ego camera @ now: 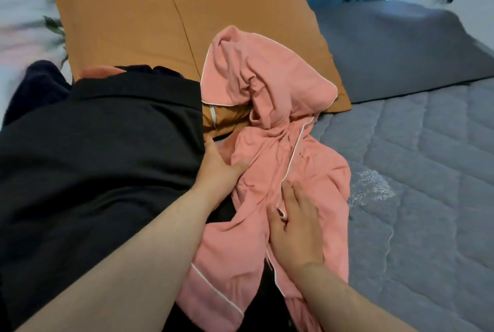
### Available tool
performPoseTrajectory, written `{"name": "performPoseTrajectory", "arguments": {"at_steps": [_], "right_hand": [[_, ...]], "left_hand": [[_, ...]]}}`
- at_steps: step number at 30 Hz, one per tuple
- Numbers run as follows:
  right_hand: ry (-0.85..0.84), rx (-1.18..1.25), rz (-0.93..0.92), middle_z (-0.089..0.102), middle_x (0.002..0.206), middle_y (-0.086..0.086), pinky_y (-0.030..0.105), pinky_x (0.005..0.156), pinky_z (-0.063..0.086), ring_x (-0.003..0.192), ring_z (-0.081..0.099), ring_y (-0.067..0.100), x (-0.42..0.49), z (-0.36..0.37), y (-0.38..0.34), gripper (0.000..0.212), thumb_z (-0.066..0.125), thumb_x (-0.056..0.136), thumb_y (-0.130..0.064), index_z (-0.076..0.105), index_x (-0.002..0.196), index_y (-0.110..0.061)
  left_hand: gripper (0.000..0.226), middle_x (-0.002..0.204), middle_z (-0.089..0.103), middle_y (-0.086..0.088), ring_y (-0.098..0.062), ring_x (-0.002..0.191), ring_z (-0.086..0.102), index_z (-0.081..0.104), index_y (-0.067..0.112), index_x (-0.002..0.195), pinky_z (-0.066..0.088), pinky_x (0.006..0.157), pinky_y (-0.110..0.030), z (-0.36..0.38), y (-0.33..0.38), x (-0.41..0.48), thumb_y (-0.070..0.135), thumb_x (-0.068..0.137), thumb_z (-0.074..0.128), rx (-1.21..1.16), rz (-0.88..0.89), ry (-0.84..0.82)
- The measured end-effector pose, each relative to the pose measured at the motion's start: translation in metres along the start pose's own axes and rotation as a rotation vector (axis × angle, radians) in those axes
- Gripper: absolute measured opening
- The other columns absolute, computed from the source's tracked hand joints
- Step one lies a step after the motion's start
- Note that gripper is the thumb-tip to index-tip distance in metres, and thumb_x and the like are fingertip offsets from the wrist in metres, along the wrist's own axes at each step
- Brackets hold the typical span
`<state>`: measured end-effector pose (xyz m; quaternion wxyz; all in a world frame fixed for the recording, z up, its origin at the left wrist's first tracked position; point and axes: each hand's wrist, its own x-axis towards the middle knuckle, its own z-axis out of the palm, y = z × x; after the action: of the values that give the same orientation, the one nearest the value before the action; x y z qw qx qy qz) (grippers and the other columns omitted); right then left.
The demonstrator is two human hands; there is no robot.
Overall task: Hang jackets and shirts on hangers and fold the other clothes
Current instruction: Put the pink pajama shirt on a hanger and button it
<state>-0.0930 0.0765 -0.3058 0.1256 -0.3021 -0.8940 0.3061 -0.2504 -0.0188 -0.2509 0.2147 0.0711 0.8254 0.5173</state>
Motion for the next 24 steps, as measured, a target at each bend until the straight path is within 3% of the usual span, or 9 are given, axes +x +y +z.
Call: {"name": "performPoseTrajectory", "arguments": {"at_steps": [3,5,6,8,11,14,17,19,24], "right_hand": [[0.042,0.007,-0.018,0.041,0.150,0.006,0.034,0.112,0.028,0.137,0.038,0.024,0.001,0.005,0.004,0.068,0.031,0.085,-0.050,0.047,0.143,-0.019],[0.059,0.035,-0.017,0.044,0.148,0.006,0.035,0.112,0.030,0.136,0.039,0.023,0.002,0.006,0.005,0.065,0.030,0.087,-0.048,0.050,0.140,-0.018],[0.063,0.063,-0.012,0.046,0.147,0.005,0.033,0.112,0.030,0.136,0.040,0.022,0.002,0.007,0.005,0.062,0.031,0.088,-0.046,0.052,0.139,-0.018],[0.081,0.139,0.013,0.053,0.141,0.004,0.027,0.109,0.031,0.132,0.045,0.021,0.001,0.004,0.003,0.049,0.039,0.093,-0.038,0.058,0.132,-0.015],[0.081,0.330,0.165,0.067,0.105,0.007,0.021,0.083,0.035,0.106,0.058,0.027,-0.008,-0.015,-0.007,0.022,0.051,0.096,-0.017,0.067,0.104,-0.004],[0.031,0.535,0.366,0.058,0.078,0.003,0.030,0.064,0.033,0.086,0.058,0.031,-0.026,-0.068,-0.023,0.029,0.048,0.098,-0.023,0.064,0.081,-0.007],[-0.009,0.715,0.484,0.067,0.087,0.004,0.030,0.072,0.047,0.083,0.062,0.023,-0.061,-0.144,-0.039,0.031,0.042,0.100,-0.033,0.069,0.087,-0.022],[-0.090,0.918,0.554,0.073,0.094,0.014,0.039,0.079,0.056,0.087,0.069,0.028,-0.081,-0.197,-0.054,0.031,0.044,0.101,-0.032,0.069,0.099,-0.014],[-0.005,0.789,0.455,0.071,0.080,0.009,0.009,0.050,0.044,0.070,0.062,0.017,-0.130,-0.333,-0.109,0.020,0.054,0.096,-0.009,0.069,0.086,-0.002]], "left_hand": [[0.076,0.128,0.054,0.010,-0.012,0.114,0.055,0.039,0.033,0.143,0.045,0.097,-0.029,0.006,-0.003,0.001,0.031,0.075,0.073,0.118,0.073,-0.034],[0.036,0.112,0.061,0.004,-0.018,0.100,0.059,0.064,0.031,0.111,0.047,0.085,-0.030,0.014,-0.007,-0.003,0.034,0.076,0.069,0.297,0.144,-0.032],[0.011,0.103,0.060,0.001,-0.020,0.094,0.059,0.067,0.029,0.090,0.045,0.078,-0.029,0.016,-0.006,-0.008,0.031,0.080,0.068,0.312,0.171,-0.019],[0.017,0.093,0.058,-0.003,-0.022,0.088,0.058,0.062,0.028,0.071,0.042,0.074,-0.028,0.017,-0.006,-0.020,0.024,0.087,0.066,0.262,0.188,0.021],[0.011,0.093,0.069,-0.003,-0.021,0.091,0.064,0.072,0.013,0.089,0.051,0.078,-0.028,0.009,0.008,-0.053,0.017,0.092,0.062,0.041,0.068,0.031],[0.017,0.081,0.070,0.009,-0.010,0.081,0.064,0.073,0.014,0.094,0.047,0.065,-0.013,-0.005,0.034,-0.097,0.010,0.094,0.056,-0.180,0.002,0.057],[0.023,0.081,0.070,0.006,-0.011,0.078,0.064,0.069,0.020,0.089,0.047,0.060,-0.013,-0.031,0.079,-0.146,0.012,0.098,0.050,-0.275,-0.039,0.084],[0.026,0.096,0.074,-0.003,-0.018,0.091,0.069,0.069,0.019,0.103,0.054,0.078,-0.024,-0.053,0.118,-0.178,0.015,0.102,0.043,-0.417,-0.047,0.036],[0.026,0.089,0.072,-0.011,-0.019,0.075,0.069,0.065,0.008,0.098,0.052,0.070,-0.032,-0.109,0.230,-0.261,0.020,0.102,0.043,-0.516,0.006,-0.069]]}}
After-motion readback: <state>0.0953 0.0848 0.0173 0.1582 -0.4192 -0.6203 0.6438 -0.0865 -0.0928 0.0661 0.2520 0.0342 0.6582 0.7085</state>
